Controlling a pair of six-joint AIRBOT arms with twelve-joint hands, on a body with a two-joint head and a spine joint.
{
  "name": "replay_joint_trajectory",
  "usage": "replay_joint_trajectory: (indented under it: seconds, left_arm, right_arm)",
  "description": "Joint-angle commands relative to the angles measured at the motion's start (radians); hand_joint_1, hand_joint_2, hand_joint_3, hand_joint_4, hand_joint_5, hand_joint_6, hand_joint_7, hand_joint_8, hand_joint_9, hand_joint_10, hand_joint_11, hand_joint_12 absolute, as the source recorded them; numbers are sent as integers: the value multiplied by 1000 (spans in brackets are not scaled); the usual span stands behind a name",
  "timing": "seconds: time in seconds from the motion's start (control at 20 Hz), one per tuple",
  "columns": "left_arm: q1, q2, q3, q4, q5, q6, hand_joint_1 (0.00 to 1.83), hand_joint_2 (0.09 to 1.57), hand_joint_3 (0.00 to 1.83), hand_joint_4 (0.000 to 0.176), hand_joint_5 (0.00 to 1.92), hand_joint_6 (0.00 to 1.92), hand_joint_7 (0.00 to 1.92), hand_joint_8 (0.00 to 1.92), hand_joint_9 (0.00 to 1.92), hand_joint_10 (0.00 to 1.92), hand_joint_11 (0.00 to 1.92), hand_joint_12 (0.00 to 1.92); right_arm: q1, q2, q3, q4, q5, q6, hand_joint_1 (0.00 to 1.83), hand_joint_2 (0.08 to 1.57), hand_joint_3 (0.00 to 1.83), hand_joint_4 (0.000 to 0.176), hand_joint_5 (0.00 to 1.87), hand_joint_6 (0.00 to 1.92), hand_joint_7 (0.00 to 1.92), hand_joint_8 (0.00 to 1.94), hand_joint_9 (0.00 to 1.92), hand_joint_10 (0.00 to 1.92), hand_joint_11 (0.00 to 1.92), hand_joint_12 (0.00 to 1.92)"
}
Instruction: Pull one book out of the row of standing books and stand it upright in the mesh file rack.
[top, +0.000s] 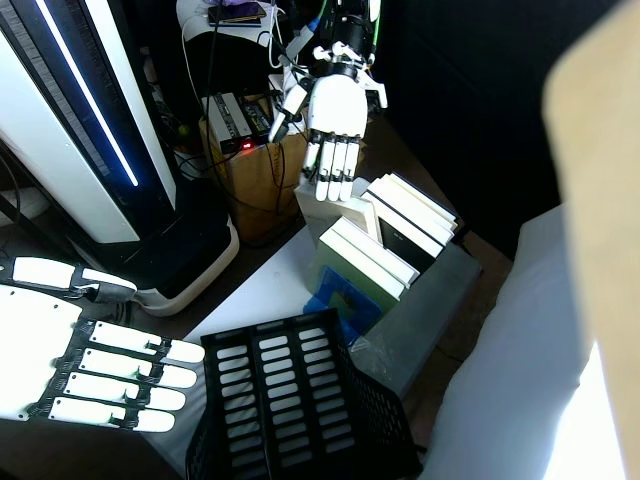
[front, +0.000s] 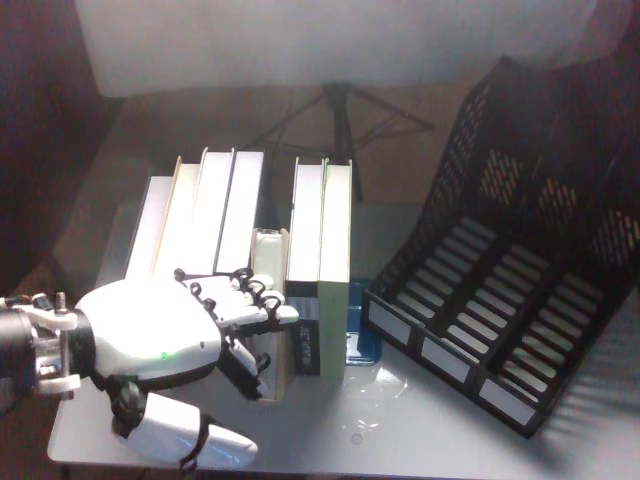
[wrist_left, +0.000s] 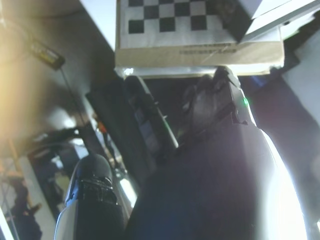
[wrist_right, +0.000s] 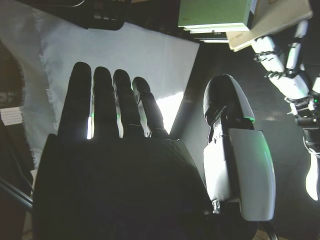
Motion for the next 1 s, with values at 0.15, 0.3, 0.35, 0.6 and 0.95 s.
replay_joint_trajectory:
  seconds: [0.15,0.3,0.35,0.6,0.95]
  left_arm:
    - [30,21,-24,-27,-84,-20,64,1207,7,0,794,12,64,10,0,0,0,0]
    - [45,29,-34,-33,-110,-30,23,1217,9,0,794,7,25,3,0,0,0,0]
    - [46,31,-35,-37,-118,-31,4,1234,16,0,727,1,4,0,0,0,0,0]
    - [43,72,-43,-122,-231,-20,0,1395,32,16,421,0,0,0,0,0,0,0]
    - [101,155,-68,-437,-451,157,0,1438,0,50,0,0,0,0,0,0,0,0]
  right_arm:
    - [0,10,2,20,113,10,363,1284,2,0,0,0,0,0,0,0,0,0]
    - [-2,10,2,21,113,10,361,1285,1,0,0,0,0,0,0,0,0,0]
    - [-2,10,2,23,113,10,362,1283,0,0,0,0,0,0,0,0,0,0]
    - [-2,15,-5,23,129,13,359,1282,0,0,0,0,0,0,0,0,0,0]
    - [7,54,-42,-74,156,13,418,1267,0,0,0,0,0,0,0,0,0,0]
